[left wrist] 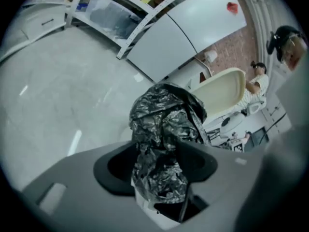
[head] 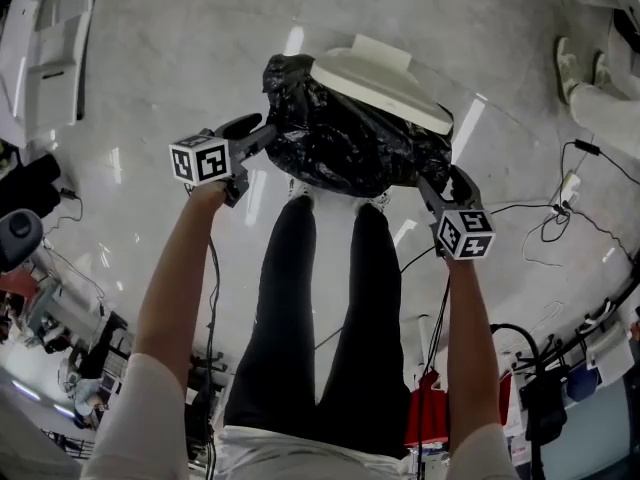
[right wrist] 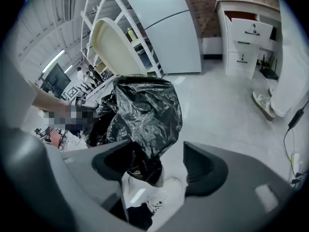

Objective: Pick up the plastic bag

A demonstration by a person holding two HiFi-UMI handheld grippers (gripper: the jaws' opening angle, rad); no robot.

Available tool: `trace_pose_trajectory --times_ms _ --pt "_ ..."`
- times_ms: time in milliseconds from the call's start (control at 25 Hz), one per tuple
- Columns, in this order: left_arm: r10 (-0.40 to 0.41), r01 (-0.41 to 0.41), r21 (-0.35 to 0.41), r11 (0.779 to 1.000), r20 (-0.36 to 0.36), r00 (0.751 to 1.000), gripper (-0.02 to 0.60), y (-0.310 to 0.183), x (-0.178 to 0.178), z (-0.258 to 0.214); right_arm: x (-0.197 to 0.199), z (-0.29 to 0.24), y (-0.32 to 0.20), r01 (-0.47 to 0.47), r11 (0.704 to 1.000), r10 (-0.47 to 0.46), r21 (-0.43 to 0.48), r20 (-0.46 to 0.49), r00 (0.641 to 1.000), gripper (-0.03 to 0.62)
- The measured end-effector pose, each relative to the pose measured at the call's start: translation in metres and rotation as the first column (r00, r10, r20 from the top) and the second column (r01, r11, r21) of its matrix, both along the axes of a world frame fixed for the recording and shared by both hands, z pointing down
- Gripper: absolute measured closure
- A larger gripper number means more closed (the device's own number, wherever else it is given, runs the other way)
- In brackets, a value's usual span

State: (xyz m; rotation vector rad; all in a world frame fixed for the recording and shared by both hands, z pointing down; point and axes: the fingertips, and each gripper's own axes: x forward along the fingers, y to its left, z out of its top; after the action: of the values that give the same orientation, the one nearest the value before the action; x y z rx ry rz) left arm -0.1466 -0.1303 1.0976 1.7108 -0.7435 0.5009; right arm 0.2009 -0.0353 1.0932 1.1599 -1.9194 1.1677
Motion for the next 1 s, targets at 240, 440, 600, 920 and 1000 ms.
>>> trace_pose_trajectory --times_ms 240,440,600,920,1000 --pt "-0.079 0.057 -0.105 0.993 -0.223 0.972 0.258 0.005 0.002 0.03 -0.017 0.036 0.004 0.02 0.999 -0.017 -0.037 0.082 0.997 0.256" --pt "-0.18 0.106 -0.203 0.973 -0.391 0.902 0.241 0.004 0.006 0.042 -0.024 0.042 -0.006 -0.018 1.0 0.019 -0.011 0.109 0.994 0.368" --pt "-0.239 0.166 -0.2 0.966 -0.431 0.87 0.44 -0.003 0.011 0.038 -0.023 0.042 -0.012 -0.103 0.995 0.101 0.001 0.132 0.986 0.53" --pt "-0.096 0.093 -0.026 0.995 -0.154 0.983 0.574 0.005 0.0 0.012 -0.026 0.012 -0.009 -0.131 0.991 0.132 -0.014 0.13 0.983 0.592" --pt "-0.058 0.059 0.01 0.998 -0.071 0.996 0.574 0.01 -0.005 -0.003 -0.025 -0.003 -0.009 -0.124 0.992 0.125 -0.014 0.122 0.985 0.592"
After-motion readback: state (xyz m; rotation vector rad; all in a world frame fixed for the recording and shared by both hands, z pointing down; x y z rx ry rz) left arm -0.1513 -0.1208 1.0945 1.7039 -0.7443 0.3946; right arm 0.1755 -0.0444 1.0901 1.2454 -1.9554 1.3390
